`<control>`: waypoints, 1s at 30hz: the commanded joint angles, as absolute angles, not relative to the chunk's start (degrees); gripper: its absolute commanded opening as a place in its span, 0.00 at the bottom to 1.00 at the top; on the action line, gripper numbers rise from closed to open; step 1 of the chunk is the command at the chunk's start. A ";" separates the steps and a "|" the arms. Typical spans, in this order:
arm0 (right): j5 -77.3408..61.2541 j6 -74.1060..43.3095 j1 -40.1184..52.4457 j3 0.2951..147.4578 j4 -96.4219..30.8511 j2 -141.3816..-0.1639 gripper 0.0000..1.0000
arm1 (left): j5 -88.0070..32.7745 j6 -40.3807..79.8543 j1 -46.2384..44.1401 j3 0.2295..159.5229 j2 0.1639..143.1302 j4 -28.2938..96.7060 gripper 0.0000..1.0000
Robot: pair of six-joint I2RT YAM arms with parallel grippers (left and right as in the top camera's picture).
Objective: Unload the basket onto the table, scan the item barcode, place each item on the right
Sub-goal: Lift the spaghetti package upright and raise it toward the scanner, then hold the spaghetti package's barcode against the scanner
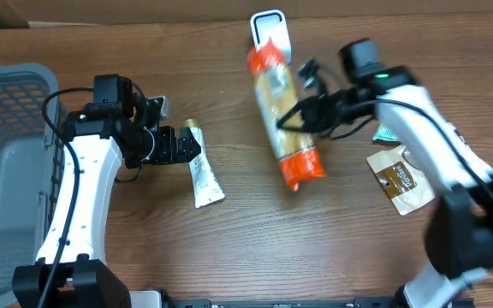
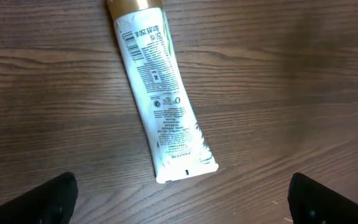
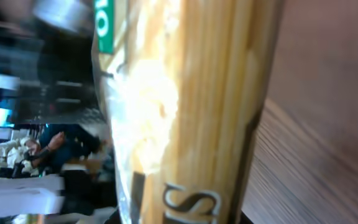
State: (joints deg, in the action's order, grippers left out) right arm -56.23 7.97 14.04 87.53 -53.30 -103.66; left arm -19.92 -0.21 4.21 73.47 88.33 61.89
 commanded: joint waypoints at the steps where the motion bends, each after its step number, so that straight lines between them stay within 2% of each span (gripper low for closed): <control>1: -66.37 9.23 12.84 89.71 -52.86 -92.99 0.04 | -19.90 -1.32 4.10 73.49 88.62 61.82 1.00; 6: -66.04 9.26 12.51 89.71 -52.88 -86.67 0.04 | -19.90 -1.30 4.10 73.49 88.62 61.82 1.00; 16: -62.41 9.15 12.67 89.69 -53.01 -86.21 0.04 | -19.92 -1.30 4.10 73.49 88.62 61.82 1.00; 18: -58.76 6.07 13.17 89.69 -52.53 -86.21 0.04 | -19.90 -1.32 4.10 73.49 88.62 61.82 1.00; 22: -43.86 -2.50 15.49 90.30 -51.09 -86.21 0.03 | -19.90 -1.32 4.10 73.49 88.62 61.82 1.00; 25: -27.55 -5.91 18.55 93.21 -51.24 -86.43 0.03 | -19.90 -1.32 4.10 73.49 88.62 61.82 0.99; 30: 15.09 -4.27 27.68 101.62 -53.74 -92.36 0.03 | -19.92 -1.32 4.10 73.49 88.62 61.82 1.00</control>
